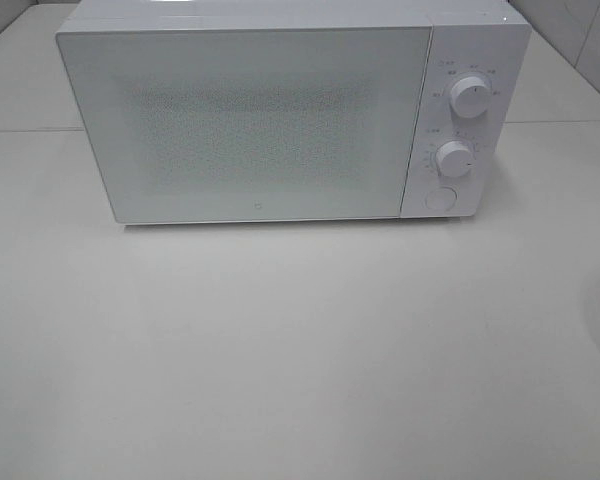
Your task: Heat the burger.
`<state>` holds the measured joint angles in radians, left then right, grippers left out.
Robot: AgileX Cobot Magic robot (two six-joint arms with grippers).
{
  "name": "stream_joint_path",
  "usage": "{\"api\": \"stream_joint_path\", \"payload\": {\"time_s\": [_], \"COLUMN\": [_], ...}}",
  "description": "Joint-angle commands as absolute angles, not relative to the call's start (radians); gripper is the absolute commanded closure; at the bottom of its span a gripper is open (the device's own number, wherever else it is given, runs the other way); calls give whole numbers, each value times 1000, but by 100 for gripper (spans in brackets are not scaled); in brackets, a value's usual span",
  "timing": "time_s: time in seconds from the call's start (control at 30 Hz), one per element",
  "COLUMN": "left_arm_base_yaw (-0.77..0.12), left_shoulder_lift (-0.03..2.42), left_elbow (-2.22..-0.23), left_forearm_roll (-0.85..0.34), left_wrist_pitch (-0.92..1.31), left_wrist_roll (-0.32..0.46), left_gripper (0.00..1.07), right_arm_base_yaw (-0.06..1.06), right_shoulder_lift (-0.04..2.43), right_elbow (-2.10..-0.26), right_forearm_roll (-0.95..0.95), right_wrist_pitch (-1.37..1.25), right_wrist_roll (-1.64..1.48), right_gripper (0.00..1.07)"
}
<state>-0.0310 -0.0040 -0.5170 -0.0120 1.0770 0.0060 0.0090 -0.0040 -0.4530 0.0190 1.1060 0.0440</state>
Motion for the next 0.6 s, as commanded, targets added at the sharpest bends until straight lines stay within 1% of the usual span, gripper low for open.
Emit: {"api": "stream_joint_path", "payload": {"time_s": [0.03,0.13,0.23,0.43,0.6], "left_arm_base_yaw": [-29,-29,-5,-37,-37], "left_shoulder_lift": [-29,-29,-29,-29,-29], "left_elbow": [-515,-515,-515,-515,-515], "left_forearm_roll": [-9,-9,-8,-8,-8], "left_wrist_pitch": [1070,1070,1070,1070,1070], "left_wrist_roll": [5,0,0,0,5], "left_gripper": [6,6,6,6,6], "right_arm_base_yaw": [6,6,6,6,6], "right_shoulder_lift": [-33,-33,-33,-33,-33], "right_elbow": [-451,-451,-451,-451,-451], "right_forearm_roll": [23,23,23,23,23], "right_wrist_pitch": [1102,1102,1102,1102,1102], "right_wrist_roll": [41,41,41,42,42], "right_gripper": [11,11,11,11,11]}}
